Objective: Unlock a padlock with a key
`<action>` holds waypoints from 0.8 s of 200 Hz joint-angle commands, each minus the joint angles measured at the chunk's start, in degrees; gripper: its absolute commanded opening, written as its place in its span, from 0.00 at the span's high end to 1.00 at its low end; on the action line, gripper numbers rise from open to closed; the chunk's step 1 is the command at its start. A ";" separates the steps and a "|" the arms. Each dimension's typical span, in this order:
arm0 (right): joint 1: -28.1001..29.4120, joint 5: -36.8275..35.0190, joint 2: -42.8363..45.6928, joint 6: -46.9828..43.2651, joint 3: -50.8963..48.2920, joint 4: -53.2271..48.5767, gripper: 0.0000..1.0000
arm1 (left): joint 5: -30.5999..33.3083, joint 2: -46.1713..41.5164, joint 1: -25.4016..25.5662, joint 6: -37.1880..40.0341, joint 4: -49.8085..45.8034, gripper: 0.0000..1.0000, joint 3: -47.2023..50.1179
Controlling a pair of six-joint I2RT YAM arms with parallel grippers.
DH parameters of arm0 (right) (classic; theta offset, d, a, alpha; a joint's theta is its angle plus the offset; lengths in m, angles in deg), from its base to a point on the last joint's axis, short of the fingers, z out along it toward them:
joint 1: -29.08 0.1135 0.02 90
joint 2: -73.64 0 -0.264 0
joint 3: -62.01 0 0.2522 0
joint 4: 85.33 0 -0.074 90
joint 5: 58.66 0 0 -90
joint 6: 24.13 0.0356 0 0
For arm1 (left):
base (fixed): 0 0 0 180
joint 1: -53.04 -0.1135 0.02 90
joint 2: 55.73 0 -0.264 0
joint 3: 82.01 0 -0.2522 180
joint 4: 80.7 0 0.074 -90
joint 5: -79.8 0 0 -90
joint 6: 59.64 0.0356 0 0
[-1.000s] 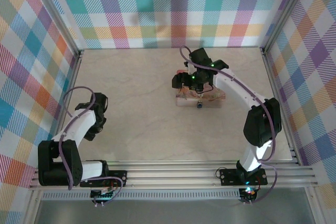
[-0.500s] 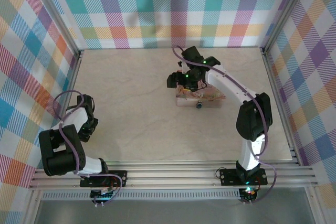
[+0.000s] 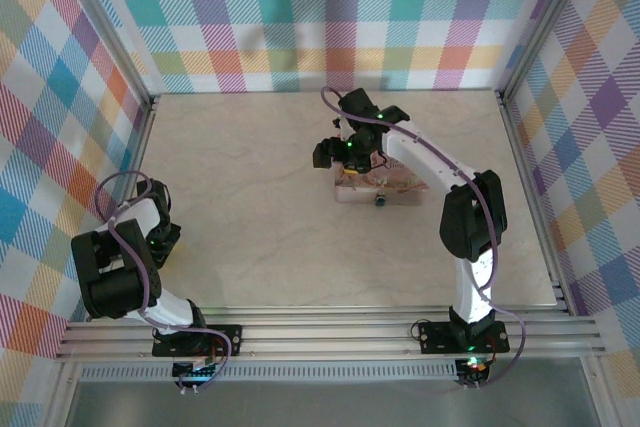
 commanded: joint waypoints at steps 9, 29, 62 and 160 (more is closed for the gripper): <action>0.38 0.38 -0.16 0.30 1.51 -1.68 0.20 | -2.40 2.58 -1.09 0.81 2.74 0.58 0.57; 0.43 0.36 0.19 0.46 0.85 -1.34 0.20 | -2.26 2.51 -1.09 1.44 2.30 0.70 0.66; 0.43 0.45 1.42 0.87 -1.22 -0.07 0.20 | -2.75 0.74 -1.09 2.16 1.64 0.80 1.37; -2.25 6.37 13.16 8.22 -21.23 14.25 0.19 | -16.89 -6.13 8.43 6.50 2.47 1.00 2.15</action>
